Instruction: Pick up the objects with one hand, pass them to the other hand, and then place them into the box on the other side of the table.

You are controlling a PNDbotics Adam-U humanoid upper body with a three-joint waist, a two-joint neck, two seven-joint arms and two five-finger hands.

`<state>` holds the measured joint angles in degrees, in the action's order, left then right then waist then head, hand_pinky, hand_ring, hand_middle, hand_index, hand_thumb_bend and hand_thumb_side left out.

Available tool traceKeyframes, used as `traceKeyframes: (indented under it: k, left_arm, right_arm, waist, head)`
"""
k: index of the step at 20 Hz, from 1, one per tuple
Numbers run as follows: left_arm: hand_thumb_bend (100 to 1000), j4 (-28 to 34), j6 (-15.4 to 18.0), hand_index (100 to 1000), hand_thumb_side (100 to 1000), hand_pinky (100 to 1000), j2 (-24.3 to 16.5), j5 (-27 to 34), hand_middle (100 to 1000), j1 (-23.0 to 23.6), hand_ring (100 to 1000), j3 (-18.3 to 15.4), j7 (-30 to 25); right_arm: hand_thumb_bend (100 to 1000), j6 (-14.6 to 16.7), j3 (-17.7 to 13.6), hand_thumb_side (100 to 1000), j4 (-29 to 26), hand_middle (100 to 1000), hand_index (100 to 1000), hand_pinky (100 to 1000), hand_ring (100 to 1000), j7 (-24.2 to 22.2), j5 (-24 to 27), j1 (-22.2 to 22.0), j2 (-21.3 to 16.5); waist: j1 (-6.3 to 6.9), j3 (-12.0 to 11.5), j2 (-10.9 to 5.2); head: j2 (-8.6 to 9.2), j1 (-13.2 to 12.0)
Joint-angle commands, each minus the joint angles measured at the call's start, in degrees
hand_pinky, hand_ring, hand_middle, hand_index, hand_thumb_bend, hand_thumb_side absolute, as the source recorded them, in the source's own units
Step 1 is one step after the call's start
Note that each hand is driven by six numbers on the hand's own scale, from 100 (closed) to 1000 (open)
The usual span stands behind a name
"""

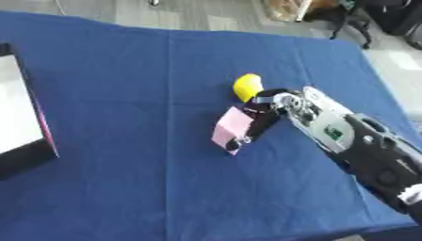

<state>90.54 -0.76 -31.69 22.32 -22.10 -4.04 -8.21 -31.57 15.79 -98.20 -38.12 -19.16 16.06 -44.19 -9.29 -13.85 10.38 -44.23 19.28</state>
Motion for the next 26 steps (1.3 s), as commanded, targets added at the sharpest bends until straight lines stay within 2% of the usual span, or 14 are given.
traceKeyframes:
  k: [1, 12, 26]
  left_arm:
    - [148, 0.59, -0.03, 719, 839, 1000, -1.1, -0.21, 721, -0.56, 908, -0.21, -0.08]
    - [147, 0.44, -0.03, 719, 840, 1000, -1.2, -0.3, 717, -0.45, 908, -0.23, -0.08]
    - [145, 0.15, 0.17, 719, 840, 1000, -1.52, -0.42, 715, 0.0, 907, -0.35, -0.07]
  right_arm:
    - [648, -2.31, -0.7, 441, -1.1, 562, 661, 777, 739, -1.08, 1.03, 0.46, -1.68]
    - [529, -3.8, -1.23, 361, -1.23, 511, 602, 781, 702, 0.04, 3.73, 0.33, -1.94]
    - [518, -4.91, -3.03, 317, -4.41, 490, 583, 772, 680, 1.23, 9.47, -1.27, -3.96]
  waist:
    - [-0.35, -0.06, -0.01]
    - [-0.3, -0.02, -0.02]
    - [-0.14, 0.58, -0.24]
  head:
    - [0.12, -0.09]
    - [0.12, -0.22]
    - [0.12, -0.63]
